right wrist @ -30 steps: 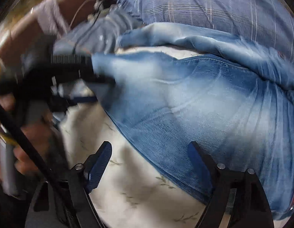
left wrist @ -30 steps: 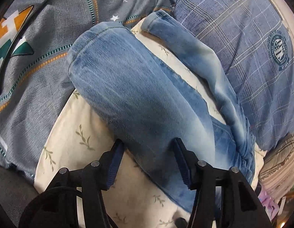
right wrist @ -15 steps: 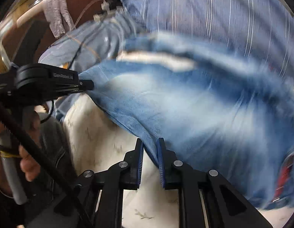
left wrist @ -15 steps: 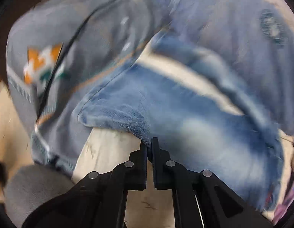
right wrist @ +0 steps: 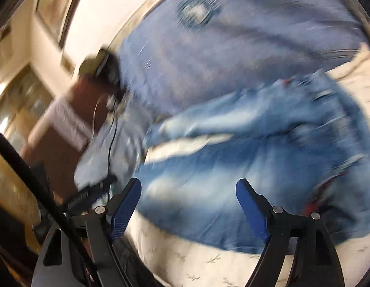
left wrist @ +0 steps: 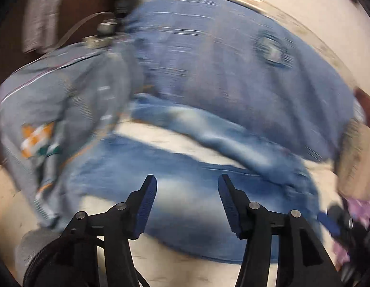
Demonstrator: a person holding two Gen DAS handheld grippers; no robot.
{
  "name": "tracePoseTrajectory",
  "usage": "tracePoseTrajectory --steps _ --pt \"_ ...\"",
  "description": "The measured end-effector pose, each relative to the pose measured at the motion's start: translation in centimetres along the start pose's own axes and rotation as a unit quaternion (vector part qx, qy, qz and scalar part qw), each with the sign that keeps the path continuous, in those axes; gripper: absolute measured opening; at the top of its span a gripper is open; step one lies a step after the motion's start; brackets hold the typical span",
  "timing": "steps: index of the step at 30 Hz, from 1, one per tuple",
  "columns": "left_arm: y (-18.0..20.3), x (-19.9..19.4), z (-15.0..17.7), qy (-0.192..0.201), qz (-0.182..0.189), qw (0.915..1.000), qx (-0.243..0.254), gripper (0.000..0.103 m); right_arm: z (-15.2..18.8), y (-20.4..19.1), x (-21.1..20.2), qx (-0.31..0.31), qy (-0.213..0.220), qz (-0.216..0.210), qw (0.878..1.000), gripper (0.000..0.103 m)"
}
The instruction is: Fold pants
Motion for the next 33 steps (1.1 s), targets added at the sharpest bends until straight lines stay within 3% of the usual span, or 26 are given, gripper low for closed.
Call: tracePoseTrajectory --steps 5,11,14,17,20,22,26,31,32,33 --pt "8.0 2.7 -3.3 -0.025 0.07 0.9953 0.063 0.063 -5.5 4.4 -3.5 0.006 0.062 0.076 0.995 0.09" --pt "14.6 10.5 -6.6 -0.044 0.091 0.9882 0.115 0.063 -11.0 9.8 -2.8 0.01 0.043 0.147 0.988 0.09" --pt "14.6 14.8 -6.5 -0.054 0.092 0.9872 0.118 0.063 -12.3 13.4 -1.7 0.039 0.022 0.163 0.986 0.09" --pt "12.3 19.1 -5.1 -0.08 0.085 0.9883 0.098 0.062 -13.1 17.7 1.4 0.041 -0.009 0.194 0.98 0.09" --pt "11.7 22.5 -5.5 -0.108 0.081 0.9868 0.09 0.061 -13.7 22.0 5.5 0.064 -0.052 0.198 0.977 0.086" --pt "11.0 23.4 -6.1 -0.114 0.079 0.9877 0.073 0.062 -14.2 24.5 8.3 0.081 -0.084 0.207 0.971 0.083" --pt "10.5 24.8 -6.3 -0.135 0.092 0.9854 0.05 0.062 -16.9 28.3 11.6 0.099 -0.093 0.257 0.957 0.084" --pt "9.9 25.2 -6.4 -0.143 0.096 0.9844 0.034 0.062 -18.0 31.3 15.0 0.139 -0.115 0.264 0.947 0.083" --pt "9.8 25.3 -6.4 -0.146 0.1 0.9839 0.029 0.062 -18.0 31.0 15.3 0.134 -0.118 0.261 0.949 0.077" --pt "9.8 25.1 -6.4 -0.146 0.101 0.9838 0.027 0.062 -18.1 30.0 15.7 0.114 -0.117 0.251 0.954 0.048"
Point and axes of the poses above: each gripper's, at about its wrist camera, not at the fingertips, and x roughly the way its jaws point, y to its right, z to its underside, the point moved 7 cm from there along x, roughly the way its jaws point, and after that the axes turned 1 degree about z, right-handed, at the moved point
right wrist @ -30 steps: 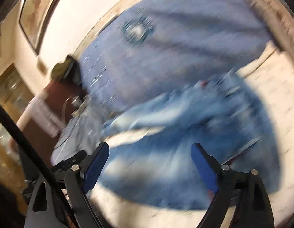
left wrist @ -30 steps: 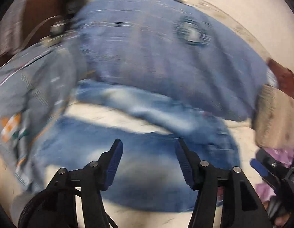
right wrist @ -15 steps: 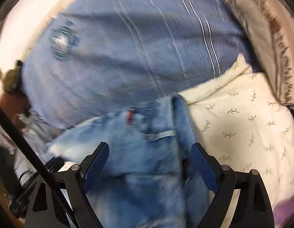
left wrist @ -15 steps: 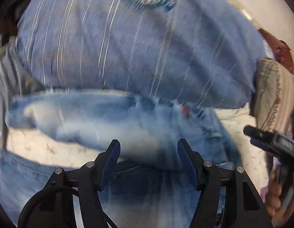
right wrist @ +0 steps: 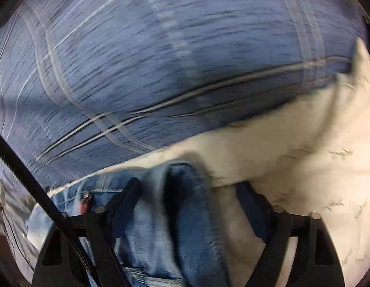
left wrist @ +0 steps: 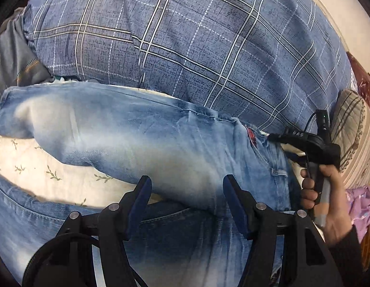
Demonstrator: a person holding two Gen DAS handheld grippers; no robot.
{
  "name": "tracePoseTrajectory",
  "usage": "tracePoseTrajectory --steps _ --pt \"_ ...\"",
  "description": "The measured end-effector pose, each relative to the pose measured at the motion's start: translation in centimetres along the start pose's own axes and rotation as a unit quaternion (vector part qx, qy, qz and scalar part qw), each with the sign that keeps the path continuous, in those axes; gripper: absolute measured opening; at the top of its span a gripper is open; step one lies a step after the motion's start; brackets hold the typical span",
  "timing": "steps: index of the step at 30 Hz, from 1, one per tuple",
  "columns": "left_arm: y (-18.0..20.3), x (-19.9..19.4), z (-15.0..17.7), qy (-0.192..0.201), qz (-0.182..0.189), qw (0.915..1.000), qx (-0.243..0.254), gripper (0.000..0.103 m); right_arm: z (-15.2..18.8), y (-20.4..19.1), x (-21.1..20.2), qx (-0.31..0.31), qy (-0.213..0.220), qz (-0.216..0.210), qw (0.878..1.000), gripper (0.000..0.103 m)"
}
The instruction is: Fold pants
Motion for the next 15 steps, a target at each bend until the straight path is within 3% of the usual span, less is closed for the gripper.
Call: tracePoseTrajectory --steps 1,2,4,6,9,15 --pt "0.0 0.0 -0.1 0.002 0.002 1.0 -0.001 0.062 0.2 -0.5 -0.4 -0.012 0.007 0.006 1.0 0.034" --pt "0.0 -0.1 -0.2 0.004 0.004 1.0 -0.003 0.062 0.5 -1.0 -1.2 -0.029 0.022 0.03 0.999 0.03" --pt "-0.1 -0.6 -0.2 0.01 0.009 0.9999 -0.005 0.062 1.3 -1.8 -2.7 -0.043 0.039 0.028 0.998 0.011" --pt "-0.2 -1.2 -0.2 0.017 0.015 0.9997 -0.008 0.062 2.4 -2.6 -5.4 -0.052 0.063 0.014 0.997 0.005" --pt "-0.3 -1.9 -0.5 0.025 0.024 0.9993 -0.013 0.062 4.9 -4.2 -10.2 -0.082 0.114 -0.009 0.99 0.004" --pt "0.2 -3.0 -0.2 0.031 0.048 0.9982 -0.016 0.062 12.0 -5.5 -16.4 -0.088 0.154 -0.08 0.981 0.004"
Point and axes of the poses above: each gripper's, at about its wrist camera, not at the fingertips, and x roughly the way its jaws point, y to its right, z to its underside, the point moved 7 cm from there along x, roughly the way its jaws point, and after that the axes turned 1 degree about z, right-handed, at the moved point
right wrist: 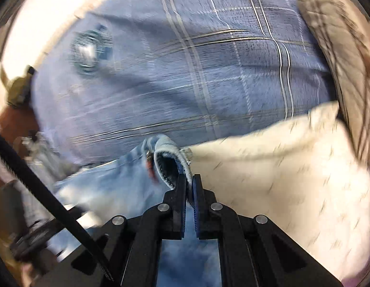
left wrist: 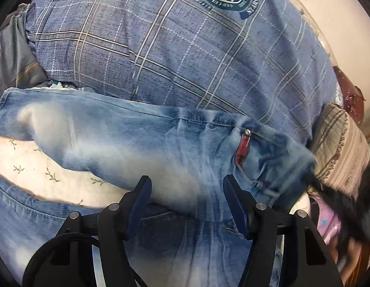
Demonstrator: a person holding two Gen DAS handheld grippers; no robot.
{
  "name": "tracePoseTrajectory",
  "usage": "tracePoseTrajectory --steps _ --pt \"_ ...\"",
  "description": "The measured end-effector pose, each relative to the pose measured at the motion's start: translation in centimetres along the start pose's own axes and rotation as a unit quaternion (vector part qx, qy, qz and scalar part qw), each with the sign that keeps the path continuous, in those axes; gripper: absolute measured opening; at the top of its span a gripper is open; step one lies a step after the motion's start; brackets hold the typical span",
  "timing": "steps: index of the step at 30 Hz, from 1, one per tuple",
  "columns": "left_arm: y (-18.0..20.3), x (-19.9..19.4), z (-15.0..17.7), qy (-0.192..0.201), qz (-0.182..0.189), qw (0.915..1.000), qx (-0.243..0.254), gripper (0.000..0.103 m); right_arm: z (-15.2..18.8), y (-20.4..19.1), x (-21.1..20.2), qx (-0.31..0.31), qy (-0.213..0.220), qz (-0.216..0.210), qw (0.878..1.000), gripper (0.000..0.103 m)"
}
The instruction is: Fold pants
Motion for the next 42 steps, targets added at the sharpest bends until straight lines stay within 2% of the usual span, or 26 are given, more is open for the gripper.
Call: tracePoseTrajectory --steps 4,7,11,15,16,18,19,20,21,22,24,25,28,31,34,38,39,41,42 --pt "0.6 0.3 0.9 -0.025 0.051 0.9982 -0.017 0.063 3.9 0.2 -1.7 0.01 0.019 0.02 1.0 0.004" --pt "0.2 0.9 1.6 -0.054 0.088 0.9934 -0.05 0.064 5.7 1.6 -1.2 0.047 -0.009 0.011 0.999 0.004" --pt "-0.8 1.5 1.8 -0.07 0.121 0.9854 -0.098 0.067 7.2 3.5 -1.2 0.054 -0.038 0.042 0.997 0.005" --pt "-1.4 2.1 2.3 -0.08 0.122 0.983 -0.111 0.068 9.1 4.4 0.7 0.062 -0.083 0.043 0.994 0.005" --pt "-1.3 2.4 2.5 -0.088 0.126 0.9817 -0.112 0.068 9.1 4.1 0.8 0.059 -0.083 0.041 0.994 0.005" --pt "-1.8 3.4 3.0 -0.102 0.099 0.9829 -0.116 0.065 9.2 3.5 0.7 0.038 -0.085 0.051 0.994 0.007" --pt "-2.2 4.1 3.2 -0.11 0.077 0.9844 -0.113 0.054 9.3 3.4 0.6 0.038 -0.084 0.049 0.995 0.012" --pt "-2.5 4.6 3.5 -0.116 0.061 0.985 -0.111 0.032 9.3 3.7 0.4 0.047 -0.081 0.042 0.995 0.013" --pt "-2.8 5.1 3.8 -0.123 0.057 0.9842 -0.114 0.025 9.2 4.0 0.3 0.061 -0.079 0.03 0.995 0.017" --pt "-3.1 5.5 4.2 -0.134 0.054 0.9822 -0.12 0.023 9.1 4.3 0.1 0.074 -0.076 0.017 0.994 0.034" --pt "-3.3 5.5 4.3 -0.131 0.056 0.9812 -0.13 0.017 8.8 4.7 -0.8 0.103 -0.065 -0.005 0.993 0.061" --pt "-3.3 5.3 4.2 -0.126 0.054 0.9824 -0.127 0.016 9.0 4.9 -2.0 0.114 -0.049 -0.019 0.992 0.062" --pt "-2.9 4.8 4.2 -0.122 0.04 0.986 -0.107 0.016 10.2 4.5 -3.2 0.131 -0.041 -0.054 0.989 0.062" --pt "-3.1 4.0 4.7 -0.122 0.034 0.9861 -0.107 0.016 11.1 3.9 -2.9 0.169 -0.048 -0.103 0.979 0.062" --pt "-2.2 3.7 5.5 -0.121 0.026 0.987 -0.102 0.016 10.8 4.5 -3.5 0.18 -0.027 -0.098 0.978 0.062" --pt "-2.0 3.8 5.6 -0.121 0.029 0.9869 -0.103 0.016 11.8 4.2 -2.1 0.184 -0.061 -0.096 0.976 0.061" --pt "-1.7 3.7 5.5 -0.119 0.028 0.988 -0.095 0.017 12.0 3.9 -1.5 0.188 -0.07 -0.104 0.974 0.057" --pt "-1.4 3.9 5.4 -0.117 0.036 0.9886 -0.087 0.029 11.9 3.0 -0.7 0.18 -0.081 -0.113 0.974 0.052" --pt "-1.2 4.0 5.3 -0.116 0.039 0.9888 -0.086 0.03 11.9 2.3 -0.1 0.163 -0.09 -0.103 0.977 0.039"
Point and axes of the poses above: each gripper's, at about its wrist camera, not at the fingertips, and x roughly the way its jaws point, y to its right, z to its underside, the point moved 7 cm from there along x, roughly the way its jaws point, and after that the axes turned 1 degree about z, right-handed, at the moved point
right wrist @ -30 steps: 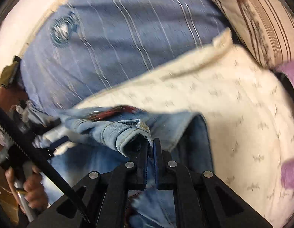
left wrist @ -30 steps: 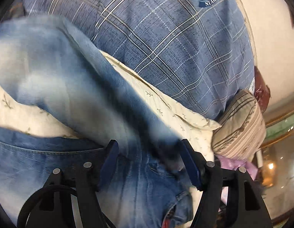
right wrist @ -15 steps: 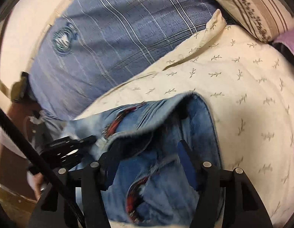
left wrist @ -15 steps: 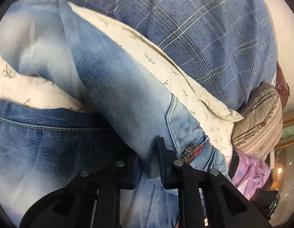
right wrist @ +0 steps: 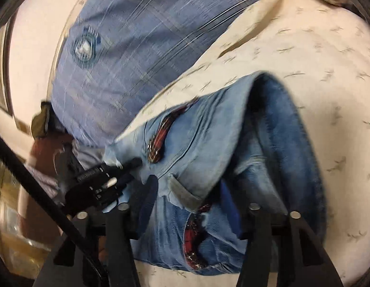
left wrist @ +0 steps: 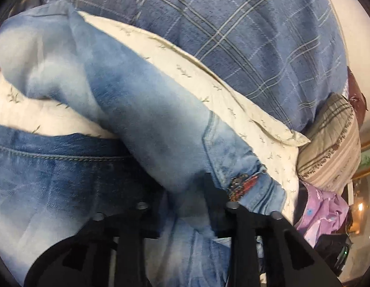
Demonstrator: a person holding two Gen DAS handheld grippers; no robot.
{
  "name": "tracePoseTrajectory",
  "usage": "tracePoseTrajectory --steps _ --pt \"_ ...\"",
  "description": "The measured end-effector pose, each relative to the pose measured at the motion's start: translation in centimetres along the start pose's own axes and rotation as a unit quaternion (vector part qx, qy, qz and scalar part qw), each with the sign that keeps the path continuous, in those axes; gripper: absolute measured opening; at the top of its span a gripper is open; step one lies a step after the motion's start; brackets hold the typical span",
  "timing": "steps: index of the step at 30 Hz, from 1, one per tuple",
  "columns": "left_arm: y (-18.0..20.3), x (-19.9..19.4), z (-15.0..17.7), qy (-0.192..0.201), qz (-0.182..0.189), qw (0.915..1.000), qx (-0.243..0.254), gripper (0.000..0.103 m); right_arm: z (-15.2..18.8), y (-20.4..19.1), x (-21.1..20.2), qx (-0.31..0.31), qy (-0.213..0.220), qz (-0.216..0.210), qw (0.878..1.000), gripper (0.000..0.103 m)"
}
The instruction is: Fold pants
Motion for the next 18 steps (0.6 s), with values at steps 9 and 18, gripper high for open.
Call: tracePoseTrajectory --steps 9,18 --pt "4.2 -5.5 0.3 0.066 0.061 0.9954 0.034 0.003 -4.7 -3.2 -4.6 -0.104 0.08 0.076 0.988 0.012" --pt "4.4 -4.3 12.9 0.069 0.0 0.9909 0.116 0.003 0.2 3.3 -6.2 -0.074 0.035 0.158 0.984 0.012"
Point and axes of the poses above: each gripper's, at about its wrist camera, not at the fingertips, and x roughly the way its jaws point, y to its right, z to its underside, the point moved 7 cm from there along x, roughly the way its jaws point, and after that the axes turned 1 degree about z, right-handed, at the moved point
